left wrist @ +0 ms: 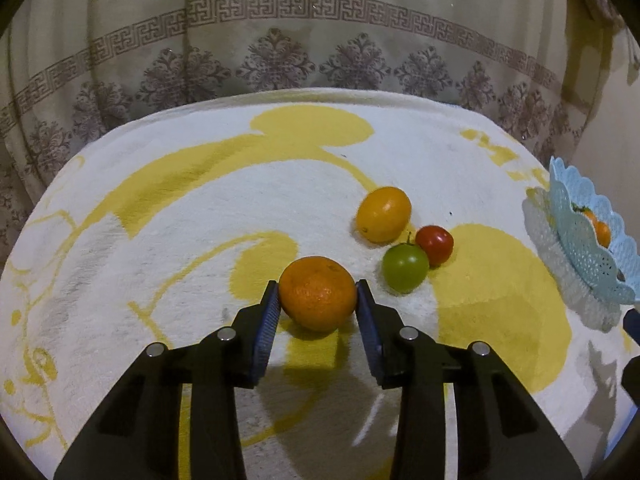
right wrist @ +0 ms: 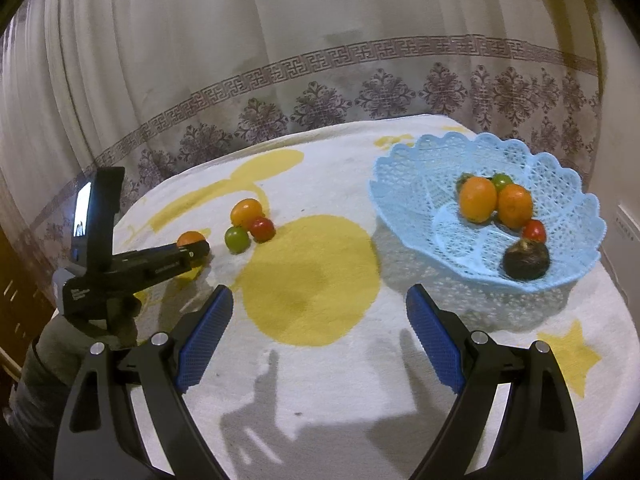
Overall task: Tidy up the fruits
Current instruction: 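Close the left gripper around the remaining orange, then grasp the green tomato with the right gripper while the left gripper holds the orange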
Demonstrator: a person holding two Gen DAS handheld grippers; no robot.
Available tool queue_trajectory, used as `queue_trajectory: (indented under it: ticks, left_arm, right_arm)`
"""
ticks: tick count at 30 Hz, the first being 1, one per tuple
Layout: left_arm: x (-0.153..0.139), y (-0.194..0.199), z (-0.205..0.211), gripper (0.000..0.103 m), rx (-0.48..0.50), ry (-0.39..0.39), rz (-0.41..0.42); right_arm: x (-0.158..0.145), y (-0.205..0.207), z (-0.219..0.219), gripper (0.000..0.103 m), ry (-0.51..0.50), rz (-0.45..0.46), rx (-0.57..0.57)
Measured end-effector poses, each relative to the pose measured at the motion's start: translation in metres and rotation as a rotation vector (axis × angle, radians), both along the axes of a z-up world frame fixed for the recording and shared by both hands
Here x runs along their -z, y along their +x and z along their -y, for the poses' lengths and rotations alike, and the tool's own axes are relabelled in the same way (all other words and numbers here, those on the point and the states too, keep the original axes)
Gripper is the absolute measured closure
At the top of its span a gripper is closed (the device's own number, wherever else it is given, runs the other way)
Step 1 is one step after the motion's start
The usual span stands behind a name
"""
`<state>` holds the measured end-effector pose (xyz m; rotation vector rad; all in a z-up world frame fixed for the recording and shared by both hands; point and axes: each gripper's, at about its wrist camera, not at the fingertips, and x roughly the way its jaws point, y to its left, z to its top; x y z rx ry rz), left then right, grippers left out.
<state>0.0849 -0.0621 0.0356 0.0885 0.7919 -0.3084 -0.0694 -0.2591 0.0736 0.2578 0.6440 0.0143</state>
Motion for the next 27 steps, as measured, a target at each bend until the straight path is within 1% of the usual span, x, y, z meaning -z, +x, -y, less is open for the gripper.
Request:
queue_trajectory:
  ticks: [5, 8, 9, 14, 16, 17, 19, 24, 27]
  left_arm:
    - [-0.016, -0.007, -0.011, 0.065, -0.05, 0.002, 0.07]
    - [-0.023, -0.009, -0.019, 0.065, -0.093, 0.01, 0.112]
    - [-0.025, -0.009, -0.022, 0.065, -0.106, 0.011, 0.118]
    - [-0.026, -0.006, -0.034, 0.065, -0.136, -0.012, 0.109]
    - [-0.026, -0.004, -0.037, 0.065, -0.138, -0.025, 0.098]
    - [-0.027, -0.005, -0.037, 0.065, -0.137, -0.03, 0.096]
    - [-0.028, -0.006, -0.037, 0.065, -0.133, -0.036, 0.096]
    - [-0.029, -0.006, -0.038, 0.065, -0.129, -0.053, 0.093]
    - [-0.029, -0.005, -0.039, 0.065, -0.132, -0.063, 0.088]
  right_arm:
    - [0.001, 0.024, -0.02, 0.013, -0.019, -0.021, -0.053]
    - [0.007, 0.047, -0.031, 0.014, -0.002, -0.061, -0.091]
    - [0.009, 0.053, -0.033, 0.015, 0.001, -0.073, -0.097]
    - [0.017, 0.086, -0.048, 0.029, 0.004, -0.129, -0.129]
    - [0.021, 0.1, -0.055, 0.043, 0.01, -0.157, -0.14]
    - [0.024, 0.106, -0.058, 0.045, 0.012, -0.166, -0.149]
    - [0.027, 0.116, -0.066, 0.053, 0.006, -0.177, -0.16]
    - [0.032, 0.137, -0.082, 0.056, -0.018, -0.189, -0.18]
    - [0.036, 0.148, -0.086, 0.056, -0.03, -0.196, -0.171]
